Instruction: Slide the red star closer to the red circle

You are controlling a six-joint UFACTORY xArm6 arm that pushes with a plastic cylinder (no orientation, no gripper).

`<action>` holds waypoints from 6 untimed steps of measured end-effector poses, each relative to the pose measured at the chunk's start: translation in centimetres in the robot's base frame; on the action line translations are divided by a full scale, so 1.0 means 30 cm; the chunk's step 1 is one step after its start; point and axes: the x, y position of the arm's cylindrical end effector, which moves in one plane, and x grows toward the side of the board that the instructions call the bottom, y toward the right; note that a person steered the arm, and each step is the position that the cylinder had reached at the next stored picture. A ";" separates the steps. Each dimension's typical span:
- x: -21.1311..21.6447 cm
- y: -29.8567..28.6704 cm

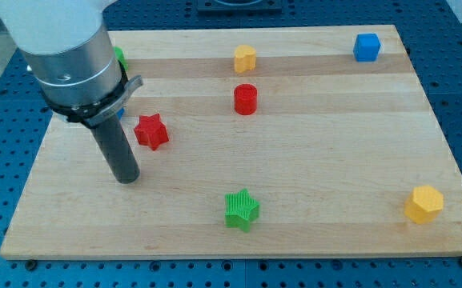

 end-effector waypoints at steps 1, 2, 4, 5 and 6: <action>-0.187 -0.007; -0.194 0.018; -0.334 0.209; -0.372 0.303; -0.373 0.312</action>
